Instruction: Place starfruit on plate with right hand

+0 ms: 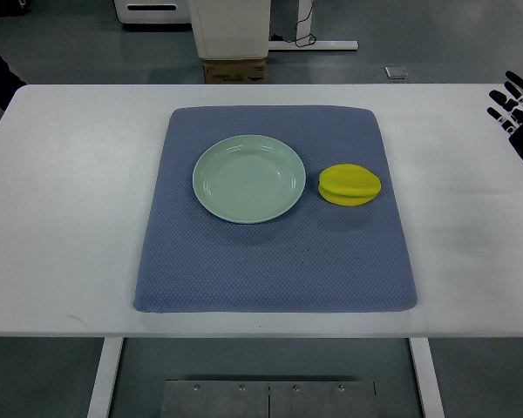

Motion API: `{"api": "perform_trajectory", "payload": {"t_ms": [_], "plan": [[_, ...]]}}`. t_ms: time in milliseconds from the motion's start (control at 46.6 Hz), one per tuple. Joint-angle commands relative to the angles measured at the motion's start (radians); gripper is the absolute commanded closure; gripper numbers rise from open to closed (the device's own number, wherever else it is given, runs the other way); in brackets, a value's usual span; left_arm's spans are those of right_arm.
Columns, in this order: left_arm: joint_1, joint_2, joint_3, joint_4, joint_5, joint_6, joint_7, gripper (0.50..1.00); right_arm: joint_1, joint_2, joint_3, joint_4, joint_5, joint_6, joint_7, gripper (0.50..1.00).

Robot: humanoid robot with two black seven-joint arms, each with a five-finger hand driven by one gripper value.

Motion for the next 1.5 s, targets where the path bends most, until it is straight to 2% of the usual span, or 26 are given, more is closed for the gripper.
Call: {"api": "perform_trajectory", "payload": {"t_ms": [0,601,837,902,1138,1353,1482], "plan": [[-0.001,0.000,-0.001,0.000,0.000,0.000,0.000,0.500,0.000,0.000,0.000,0.000,0.000,0.000,0.000,0.500],[-0.001,0.000,-0.001,0.000,0.000,0.001,0.000,0.500,-0.002,-0.012,0.000,0.000,0.000,-0.015,0.009,0.507],[-0.001,0.000,0.000,0.000,0.000,0.000,0.000,0.500,-0.002,-0.012,-0.004,0.000,-0.004,-0.015,0.011,0.532],[0.001,0.000,0.001,0.000,0.000,0.001,0.000,0.500,-0.002,-0.011,-0.007,0.006,-0.014,-0.015,0.011,0.553],[0.001,0.000,-0.001,0.000,0.000,0.001,0.000,0.500,-0.014,-0.034,-0.041,0.067,-0.031,-0.015,0.012,0.553],[-0.001,0.000,-0.001,0.000,0.000,0.000,0.000,0.500,-0.016,-0.040,-0.056,0.090,-0.182,-0.020,0.028,0.546],[-0.001,0.000,-0.001,0.000,0.000,0.000,0.000,0.500,-0.037,-0.048,-0.072,0.153,-0.267,-0.021,0.098,0.544]]}}
